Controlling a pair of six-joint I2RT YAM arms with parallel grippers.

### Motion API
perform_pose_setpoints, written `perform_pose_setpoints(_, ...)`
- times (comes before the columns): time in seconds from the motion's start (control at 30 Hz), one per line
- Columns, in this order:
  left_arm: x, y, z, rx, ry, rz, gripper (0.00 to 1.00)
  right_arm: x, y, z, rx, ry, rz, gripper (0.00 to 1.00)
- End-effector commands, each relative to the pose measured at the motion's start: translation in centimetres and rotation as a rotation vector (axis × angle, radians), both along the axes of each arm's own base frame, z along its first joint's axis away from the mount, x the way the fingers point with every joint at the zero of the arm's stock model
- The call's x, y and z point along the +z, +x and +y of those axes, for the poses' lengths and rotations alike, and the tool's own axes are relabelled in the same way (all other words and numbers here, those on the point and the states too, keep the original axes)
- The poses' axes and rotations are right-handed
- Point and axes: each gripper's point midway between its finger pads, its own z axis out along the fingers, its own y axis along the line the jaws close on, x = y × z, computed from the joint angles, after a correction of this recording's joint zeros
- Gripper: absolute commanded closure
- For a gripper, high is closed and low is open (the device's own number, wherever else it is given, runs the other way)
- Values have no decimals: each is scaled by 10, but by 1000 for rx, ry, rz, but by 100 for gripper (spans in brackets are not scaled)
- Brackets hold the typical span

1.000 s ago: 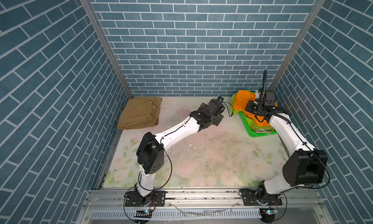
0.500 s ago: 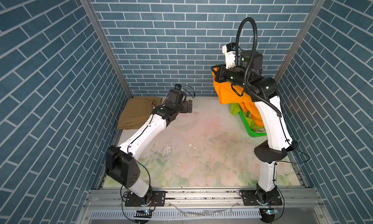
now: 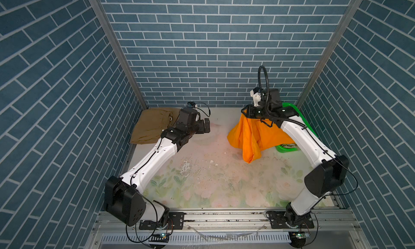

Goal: Fold and stack the shorts
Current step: 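Lift the orange shorts out of the green basket with the right gripper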

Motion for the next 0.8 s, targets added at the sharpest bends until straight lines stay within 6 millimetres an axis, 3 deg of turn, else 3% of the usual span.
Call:
perform_pose_setpoints(0.0, -23, -4, -6, -17, -40, 53, 0, -19, -25, -2, 11, 31, 49, 44)
perform_pose_setpoints(0.1, -42, -9, -8, -25, -51, 90, 0, -45, -49, -19, 8, -29, 83, 23)
perform_pose_setpoints(0.27, -64, -13, -18, -53, -63, 141, 0, -82, -77, -78, -123, -119, 112, 1)
perform_pose_setpoints(0.37, -68, -15, -29, -76, -68, 149, 0, -95, -86, -116, -242, -143, 111, 2)
perform_pose_setpoints(0.43, -69, -16, -37, -90, -74, 147, 0, -106, -87, -130, -291, -138, 125, 2)
perform_pose_setpoints(0.6, -70, -19, -63, -140, -87, 149, 0, -135, -79, -137, -354, -125, 156, 2)
perform_pose_setpoints(0.77, -73, -26, -89, -180, -103, 156, 1, -161, -56, -140, -430, -103, 143, 2)
